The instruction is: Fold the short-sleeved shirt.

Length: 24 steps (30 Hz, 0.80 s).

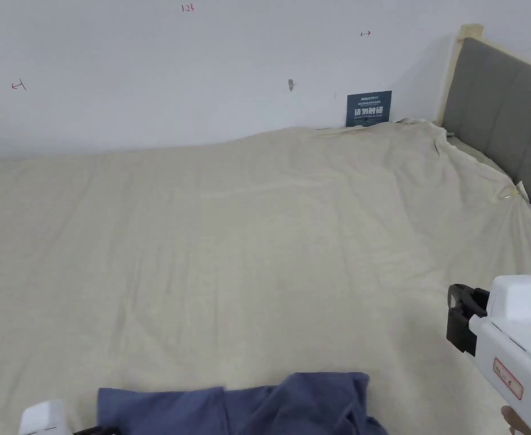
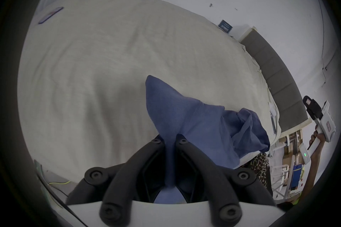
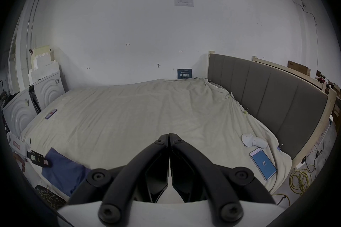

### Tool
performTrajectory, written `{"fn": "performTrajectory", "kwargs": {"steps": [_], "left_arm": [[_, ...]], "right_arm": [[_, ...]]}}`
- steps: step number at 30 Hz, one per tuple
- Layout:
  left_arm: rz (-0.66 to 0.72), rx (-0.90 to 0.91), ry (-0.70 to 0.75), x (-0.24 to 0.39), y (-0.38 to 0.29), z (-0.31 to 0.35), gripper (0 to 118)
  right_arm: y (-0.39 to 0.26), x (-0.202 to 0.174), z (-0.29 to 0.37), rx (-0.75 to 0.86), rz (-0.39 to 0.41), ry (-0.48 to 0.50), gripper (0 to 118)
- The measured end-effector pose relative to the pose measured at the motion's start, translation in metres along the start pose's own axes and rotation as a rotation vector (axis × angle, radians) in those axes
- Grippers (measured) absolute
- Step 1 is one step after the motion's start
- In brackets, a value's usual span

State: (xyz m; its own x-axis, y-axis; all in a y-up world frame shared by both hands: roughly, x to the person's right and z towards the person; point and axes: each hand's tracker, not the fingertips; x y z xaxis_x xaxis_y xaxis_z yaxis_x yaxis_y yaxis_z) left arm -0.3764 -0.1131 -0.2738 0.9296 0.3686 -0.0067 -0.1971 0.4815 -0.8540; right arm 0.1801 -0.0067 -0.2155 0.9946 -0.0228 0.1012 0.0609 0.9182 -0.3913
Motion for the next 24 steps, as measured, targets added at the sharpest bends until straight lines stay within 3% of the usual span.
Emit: {"fn": "performTrajectory", "kwargs": {"steps": [5, 9, 15, 24], "left_arm": [[0.012, 0.012, 0.061, -0.021, 0.008, 0.034, 6], [0.02, 0.019, 0.029, -0.008, 0.013, 0.046, 6], [-0.035, 0.001, -0.175, 0.066, 0.026, 0.035, 7], [-0.196, -0.139, -0.264, 0.188, 0.011, -0.042, 7]], "right_arm": [[-0.001, -0.003, -0.002, 0.0, -0.005, 0.012, 0], [-0.003, -0.002, -0.003, -0.002, -0.009, 0.017, 0], [-0.001, -0.003, 0.002, -0.002, -0.011, 0.012, 0], [-0.002, 0.005, 0.013, 0.007, -0.025, -0.005, 0]]}}
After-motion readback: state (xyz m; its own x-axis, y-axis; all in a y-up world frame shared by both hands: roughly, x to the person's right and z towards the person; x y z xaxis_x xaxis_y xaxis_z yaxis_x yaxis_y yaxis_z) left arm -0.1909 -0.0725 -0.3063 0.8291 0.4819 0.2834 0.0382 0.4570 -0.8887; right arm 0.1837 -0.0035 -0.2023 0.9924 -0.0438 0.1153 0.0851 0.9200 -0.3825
